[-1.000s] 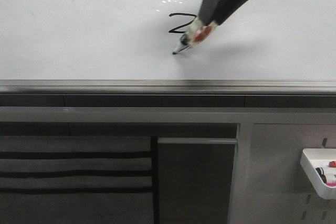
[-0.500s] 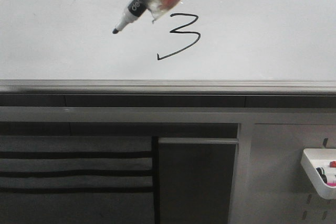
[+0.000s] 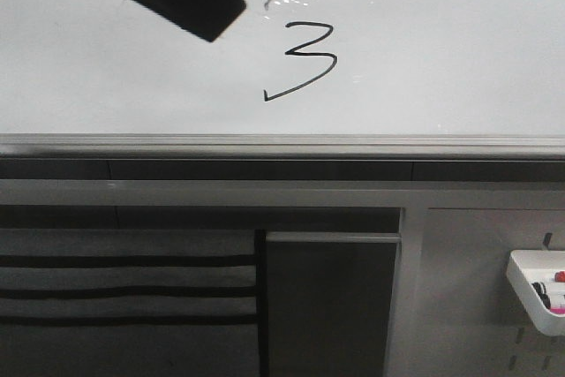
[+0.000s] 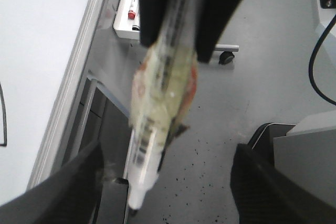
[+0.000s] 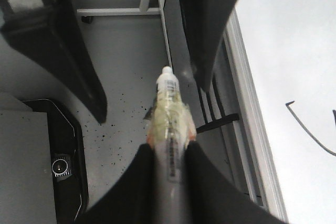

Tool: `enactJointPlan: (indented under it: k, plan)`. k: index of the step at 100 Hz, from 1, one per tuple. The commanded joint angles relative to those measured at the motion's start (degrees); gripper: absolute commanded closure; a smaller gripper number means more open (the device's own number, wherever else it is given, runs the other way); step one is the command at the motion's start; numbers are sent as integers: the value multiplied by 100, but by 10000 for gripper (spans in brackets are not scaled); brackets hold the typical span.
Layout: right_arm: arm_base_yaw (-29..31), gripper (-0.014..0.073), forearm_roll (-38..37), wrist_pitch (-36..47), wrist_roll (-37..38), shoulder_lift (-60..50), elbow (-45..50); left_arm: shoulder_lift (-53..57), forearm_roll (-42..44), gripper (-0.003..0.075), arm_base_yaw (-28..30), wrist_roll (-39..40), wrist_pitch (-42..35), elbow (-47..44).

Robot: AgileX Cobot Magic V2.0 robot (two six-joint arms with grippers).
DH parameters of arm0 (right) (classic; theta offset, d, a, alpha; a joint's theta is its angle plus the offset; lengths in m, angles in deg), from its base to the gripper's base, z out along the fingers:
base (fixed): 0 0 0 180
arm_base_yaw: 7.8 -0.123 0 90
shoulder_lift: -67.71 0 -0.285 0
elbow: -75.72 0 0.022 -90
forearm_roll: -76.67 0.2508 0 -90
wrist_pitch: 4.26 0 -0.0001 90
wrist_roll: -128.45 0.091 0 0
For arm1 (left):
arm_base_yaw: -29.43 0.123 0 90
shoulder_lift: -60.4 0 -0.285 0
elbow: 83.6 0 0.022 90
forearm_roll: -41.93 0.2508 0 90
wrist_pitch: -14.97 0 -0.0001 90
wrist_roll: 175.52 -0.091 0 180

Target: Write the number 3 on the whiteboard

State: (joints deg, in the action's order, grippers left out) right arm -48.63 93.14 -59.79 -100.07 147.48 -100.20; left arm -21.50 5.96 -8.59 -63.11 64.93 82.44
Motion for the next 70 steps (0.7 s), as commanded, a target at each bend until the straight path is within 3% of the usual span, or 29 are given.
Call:
enactJointPlan:
  k: [1,25,39,58,70]
  plan:
    - [-9,569,35,287,-94,-168,-136,4,-286,269,-81,-17,-210,320]
    - [-9,569,11,291,-94,-168,-136,4,-248,535,-81,-17,-198,320]
    - [-9,569,40,331,-94,-168,-136,4,-248,643,-81,-17,-198,320]
    - [-9,569,136,307,-94,-168,-136,4,-248,739,-81,-17,-198,320]
    - [-9,561,136,380,-26,-168,-136,4,-248,739,-81,-17,-198,320]
